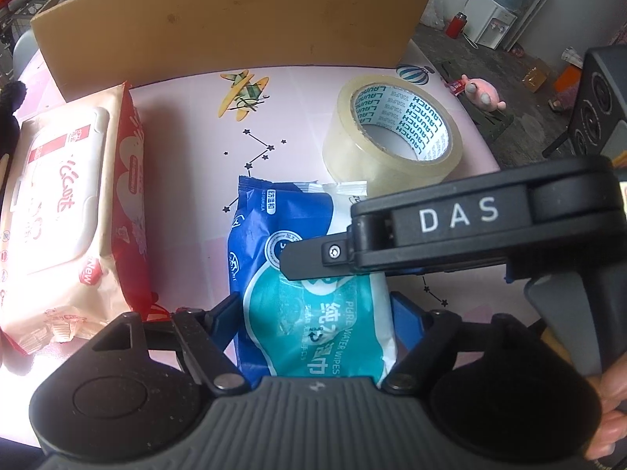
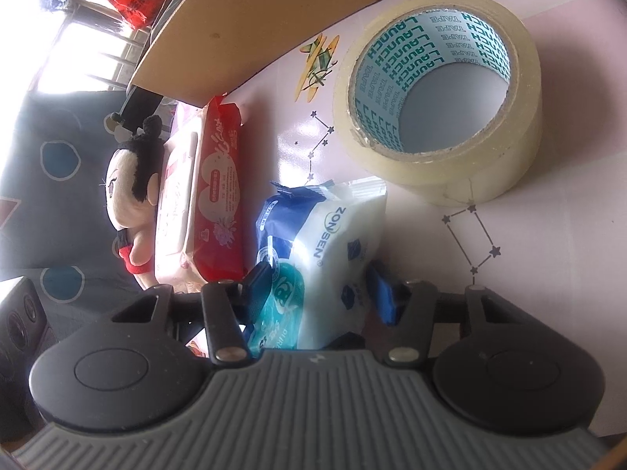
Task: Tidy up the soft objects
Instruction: 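Lift the blue wet wipes pack off the table with both tools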
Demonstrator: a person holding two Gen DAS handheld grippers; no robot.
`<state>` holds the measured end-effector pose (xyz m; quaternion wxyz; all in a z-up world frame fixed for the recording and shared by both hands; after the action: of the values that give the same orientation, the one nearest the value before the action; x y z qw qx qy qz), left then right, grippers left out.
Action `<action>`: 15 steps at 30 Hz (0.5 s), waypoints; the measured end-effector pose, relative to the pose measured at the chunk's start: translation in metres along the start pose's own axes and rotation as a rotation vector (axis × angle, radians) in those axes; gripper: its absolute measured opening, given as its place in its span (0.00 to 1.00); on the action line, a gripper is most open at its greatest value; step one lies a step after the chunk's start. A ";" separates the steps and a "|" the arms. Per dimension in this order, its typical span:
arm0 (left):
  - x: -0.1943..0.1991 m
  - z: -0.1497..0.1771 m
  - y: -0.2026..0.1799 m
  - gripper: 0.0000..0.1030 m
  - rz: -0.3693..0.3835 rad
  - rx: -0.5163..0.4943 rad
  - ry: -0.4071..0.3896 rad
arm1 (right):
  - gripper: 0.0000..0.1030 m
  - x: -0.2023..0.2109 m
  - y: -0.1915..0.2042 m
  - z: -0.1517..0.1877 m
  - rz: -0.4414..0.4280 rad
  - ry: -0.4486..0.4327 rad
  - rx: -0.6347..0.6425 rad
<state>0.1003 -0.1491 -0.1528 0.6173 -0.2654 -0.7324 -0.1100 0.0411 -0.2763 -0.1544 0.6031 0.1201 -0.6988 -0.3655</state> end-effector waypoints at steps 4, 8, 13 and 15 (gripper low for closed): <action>0.002 0.005 -0.007 0.76 0.006 -0.009 0.007 | 0.47 0.005 -0.004 0.006 -0.011 -0.003 -0.009; 0.006 0.010 -0.019 0.76 0.004 -0.031 0.003 | 0.46 0.015 -0.010 0.016 -0.017 -0.011 -0.017; 0.015 0.016 -0.037 0.76 0.004 -0.067 -0.011 | 0.45 0.031 -0.017 0.028 -0.031 -0.033 -0.029; 0.018 0.018 -0.045 0.76 0.004 -0.083 -0.020 | 0.45 0.041 -0.021 0.034 -0.033 -0.048 -0.030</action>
<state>0.0596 -0.1730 -0.1315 0.5988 -0.2932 -0.7327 -0.1366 -0.0066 -0.3036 -0.1370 0.5820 0.1137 -0.7052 -0.3886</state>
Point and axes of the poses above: each gripper's, at about its wrist camera, not at the fingertips, and x roughly against the way its jaws point, y to its left, z to its underside, the point moved 4 cm from there along -x, roughly the way its jaws point, and after that the axes turned 9 degrees about y, right-handed, at the moved point
